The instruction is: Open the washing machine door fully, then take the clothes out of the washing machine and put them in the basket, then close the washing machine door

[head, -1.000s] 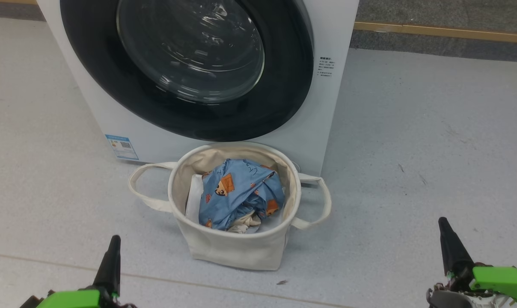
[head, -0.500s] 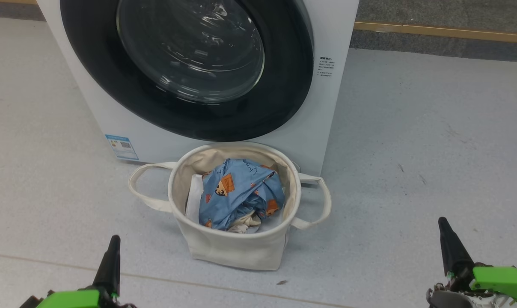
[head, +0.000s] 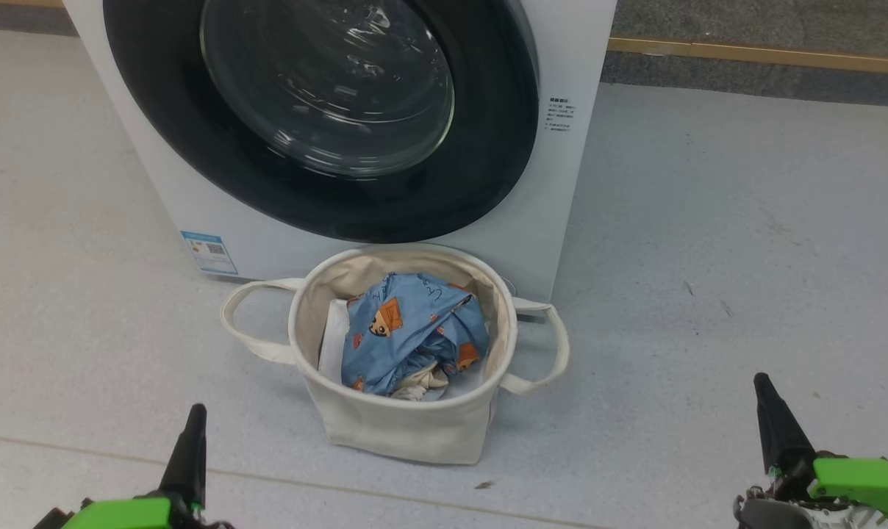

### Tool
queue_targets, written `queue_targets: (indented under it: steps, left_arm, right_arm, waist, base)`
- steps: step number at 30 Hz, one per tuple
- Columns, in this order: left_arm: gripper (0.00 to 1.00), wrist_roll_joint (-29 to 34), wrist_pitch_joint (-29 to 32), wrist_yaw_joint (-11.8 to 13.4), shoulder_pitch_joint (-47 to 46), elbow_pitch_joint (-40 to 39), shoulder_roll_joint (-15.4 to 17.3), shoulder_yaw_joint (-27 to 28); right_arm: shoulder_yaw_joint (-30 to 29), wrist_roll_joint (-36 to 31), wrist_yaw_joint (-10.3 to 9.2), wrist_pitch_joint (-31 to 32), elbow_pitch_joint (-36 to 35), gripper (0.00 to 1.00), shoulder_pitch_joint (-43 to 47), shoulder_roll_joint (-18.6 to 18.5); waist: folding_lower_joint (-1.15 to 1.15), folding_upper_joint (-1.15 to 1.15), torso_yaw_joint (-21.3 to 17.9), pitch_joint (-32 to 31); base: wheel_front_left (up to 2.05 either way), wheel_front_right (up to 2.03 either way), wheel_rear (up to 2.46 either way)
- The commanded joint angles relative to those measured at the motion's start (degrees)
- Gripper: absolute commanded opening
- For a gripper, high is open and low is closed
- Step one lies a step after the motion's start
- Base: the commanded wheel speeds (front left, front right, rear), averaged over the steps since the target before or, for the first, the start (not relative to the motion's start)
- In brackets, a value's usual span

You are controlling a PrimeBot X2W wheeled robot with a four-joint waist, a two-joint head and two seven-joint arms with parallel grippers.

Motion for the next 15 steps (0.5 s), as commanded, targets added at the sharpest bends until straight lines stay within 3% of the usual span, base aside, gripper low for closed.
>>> queue_targets:
  steps: [1,15]
  left_arm:
    - [0.00,0.08,0.38,-0.41,-2.51,-1.51,0.83,1.92]
    - [0.00,0.11,0.41,-0.41,-2.51,-1.51,0.80,1.96]
  right_arm:
    - [0.93,-0.19,0.01,0.43,-1.75,0.00,-2.82,-0.40]
    - [0.80,-0.31,0.01,0.54,-1.74,0.00,-2.83,-0.31]
  waist:
    - [0.00,0.00,0.00,0.00]
    - [0.00,0.00,0.00,0.00]
  base:
    - [0.00,0.00,0.00]
    - [0.00,0.00,0.00]
